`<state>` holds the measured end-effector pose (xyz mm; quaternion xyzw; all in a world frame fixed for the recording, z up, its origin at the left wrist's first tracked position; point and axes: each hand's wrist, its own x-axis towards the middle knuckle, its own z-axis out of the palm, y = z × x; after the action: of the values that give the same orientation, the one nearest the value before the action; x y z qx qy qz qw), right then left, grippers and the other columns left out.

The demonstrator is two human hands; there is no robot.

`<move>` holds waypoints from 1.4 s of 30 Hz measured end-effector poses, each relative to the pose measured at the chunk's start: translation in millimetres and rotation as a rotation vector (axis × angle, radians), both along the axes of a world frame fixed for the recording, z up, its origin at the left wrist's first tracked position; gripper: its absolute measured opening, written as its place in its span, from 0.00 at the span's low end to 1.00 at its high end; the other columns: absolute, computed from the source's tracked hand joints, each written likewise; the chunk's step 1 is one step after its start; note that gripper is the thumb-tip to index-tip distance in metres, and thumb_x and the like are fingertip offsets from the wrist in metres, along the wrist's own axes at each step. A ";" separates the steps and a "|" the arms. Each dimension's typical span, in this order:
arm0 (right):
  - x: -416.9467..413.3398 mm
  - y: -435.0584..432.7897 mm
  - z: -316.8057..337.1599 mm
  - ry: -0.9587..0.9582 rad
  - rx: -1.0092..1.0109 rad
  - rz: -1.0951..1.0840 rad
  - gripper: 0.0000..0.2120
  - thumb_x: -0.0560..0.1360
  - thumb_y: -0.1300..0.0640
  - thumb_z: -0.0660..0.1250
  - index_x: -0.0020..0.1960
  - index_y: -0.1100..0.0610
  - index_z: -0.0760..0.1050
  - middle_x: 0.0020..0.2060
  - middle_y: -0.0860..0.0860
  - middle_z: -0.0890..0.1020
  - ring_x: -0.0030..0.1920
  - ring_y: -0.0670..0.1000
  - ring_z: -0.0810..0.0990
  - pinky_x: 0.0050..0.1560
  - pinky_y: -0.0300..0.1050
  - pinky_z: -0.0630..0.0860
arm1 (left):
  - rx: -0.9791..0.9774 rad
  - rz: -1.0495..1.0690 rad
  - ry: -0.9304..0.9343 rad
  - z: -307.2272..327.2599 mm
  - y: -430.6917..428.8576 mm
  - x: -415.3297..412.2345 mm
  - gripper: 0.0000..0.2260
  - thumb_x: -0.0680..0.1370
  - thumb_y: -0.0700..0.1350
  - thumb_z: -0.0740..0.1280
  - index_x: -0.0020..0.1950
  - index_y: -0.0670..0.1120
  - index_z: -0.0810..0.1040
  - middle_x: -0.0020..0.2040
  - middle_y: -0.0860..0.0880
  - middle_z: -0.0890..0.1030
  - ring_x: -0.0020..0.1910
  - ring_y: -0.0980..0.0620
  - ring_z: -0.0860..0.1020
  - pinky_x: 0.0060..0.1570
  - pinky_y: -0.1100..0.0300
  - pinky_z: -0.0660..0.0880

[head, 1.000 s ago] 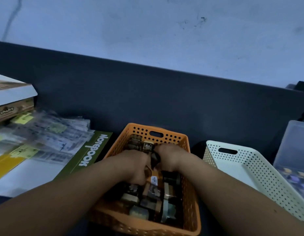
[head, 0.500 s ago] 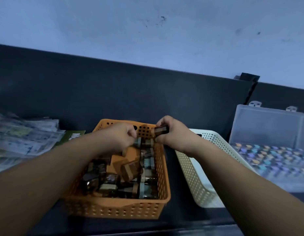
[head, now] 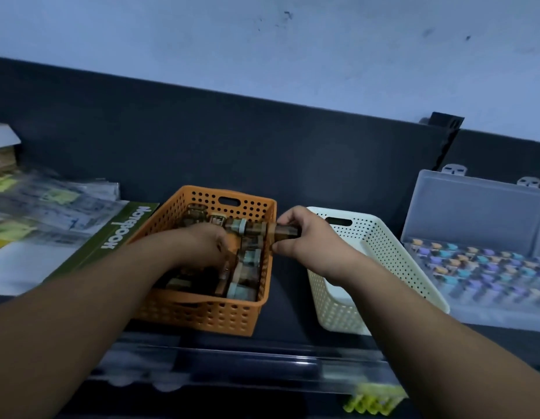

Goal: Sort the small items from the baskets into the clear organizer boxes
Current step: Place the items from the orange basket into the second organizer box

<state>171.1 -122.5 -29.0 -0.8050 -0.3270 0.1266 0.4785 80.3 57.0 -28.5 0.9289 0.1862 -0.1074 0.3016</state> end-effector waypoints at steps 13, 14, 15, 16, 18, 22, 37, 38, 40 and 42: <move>-23.5 -121.0 18.2 -0.013 0.182 -0.097 0.17 0.71 0.65 0.70 0.54 0.51 0.70 0.45 0.54 0.80 0.42 0.49 0.78 0.49 0.50 0.78 | -0.263 -0.014 -0.436 42.1 -128.2 12.6 0.08 0.78 0.50 0.64 0.45 0.46 0.74 0.42 0.47 0.79 0.33 0.51 0.76 0.32 0.60 0.73; -24.8 -138.4 20.8 -0.024 0.180 -0.108 0.18 0.72 0.66 0.69 0.56 0.50 0.70 0.44 0.52 0.79 0.43 0.49 0.78 0.51 0.50 0.79 | -0.285 -0.020 -0.448 43.4 -144.8 17.1 0.07 0.78 0.49 0.63 0.46 0.46 0.74 0.42 0.47 0.79 0.32 0.52 0.75 0.30 0.61 0.72; -26.8 -160.4 23.2 -0.037 0.180 -0.126 0.18 0.73 0.66 0.69 0.57 0.50 0.71 0.44 0.51 0.79 0.43 0.49 0.77 0.52 0.50 0.78 | -0.302 -0.050 -0.459 45.3 -166.4 22.1 0.06 0.78 0.48 0.63 0.47 0.47 0.75 0.42 0.46 0.79 0.30 0.52 0.75 0.29 0.61 0.71; -27.6 -180.2 24.6 -0.046 0.176 -0.146 0.17 0.73 0.66 0.69 0.58 0.51 0.72 0.44 0.51 0.78 0.44 0.49 0.77 0.53 0.50 0.78 | -0.321 -0.089 -0.469 46.9 -185.5 26.8 0.05 0.79 0.48 0.62 0.49 0.48 0.75 0.41 0.46 0.78 0.29 0.52 0.74 0.27 0.61 0.70; -30.4 -226.3 25.8 -0.059 0.175 -0.214 0.14 0.74 0.65 0.68 0.57 0.54 0.74 0.46 0.54 0.79 0.45 0.52 0.79 0.53 0.49 0.79 | -0.358 -0.184 -0.472 49.4 -230.2 37.1 0.05 0.80 0.46 0.61 0.52 0.51 0.76 0.39 0.47 0.76 0.27 0.53 0.71 0.26 0.62 0.68; -33.6 -318.3 22.2 0.003 0.218 -0.357 0.06 0.76 0.62 0.68 0.51 0.54 0.74 0.43 0.52 0.77 0.41 0.49 0.78 0.42 0.45 0.79 | -0.459 -0.321 -0.406 47.5 -321.3 54.3 0.09 0.81 0.48 0.60 0.52 0.45 0.77 0.36 0.46 0.77 0.25 0.53 0.71 0.27 0.62 0.71; 5.5 -530.1 10.7 0.281 0.510 -0.680 0.21 0.76 0.70 0.59 0.61 0.50 0.76 0.53 0.53 0.78 0.50 0.53 0.78 0.51 0.48 0.79 | -0.774 -0.611 -0.068 52.1 -535.8 157.6 0.19 0.76 0.28 0.56 0.62 0.44 0.71 0.47 0.42 0.75 0.32 0.52 0.75 0.27 0.64 0.74; 15.4 -540.8 9.1 0.309 0.542 -0.687 0.24 0.75 0.72 0.58 0.64 0.52 0.75 0.54 0.54 0.78 0.51 0.53 0.78 0.52 0.49 0.80 | -0.755 -0.630 -0.063 52.0 -543.8 171.0 0.19 0.76 0.27 0.57 0.63 0.43 0.71 0.48 0.42 0.76 0.33 0.51 0.76 0.28 0.63 0.75; 37.6 -560.5 8.5 0.343 0.577 -0.695 0.26 0.74 0.75 0.57 0.65 0.54 0.72 0.56 0.55 0.77 0.53 0.54 0.79 0.52 0.49 0.80 | -0.704 -0.670 -0.065 53.9 -559.9 197.9 0.17 0.77 0.29 0.59 0.62 0.43 0.72 0.48 0.43 0.77 0.33 0.51 0.77 0.30 0.62 0.76; 63.9 -579.2 11.3 0.353 0.567 -0.691 0.22 0.74 0.75 0.57 0.60 0.54 0.74 0.57 0.57 0.76 0.55 0.55 0.79 0.51 0.49 0.80 | -0.630 -0.696 -0.082 57.3 -575.6 226.3 0.13 0.77 0.32 0.63 0.59 0.44 0.72 0.48 0.44 0.78 0.34 0.50 0.79 0.35 0.59 0.79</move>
<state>234.9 -701.7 -17.7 -0.6704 0.0245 0.0006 0.7416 306.6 -518.6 28.8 0.8028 -0.1901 -0.2167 0.5219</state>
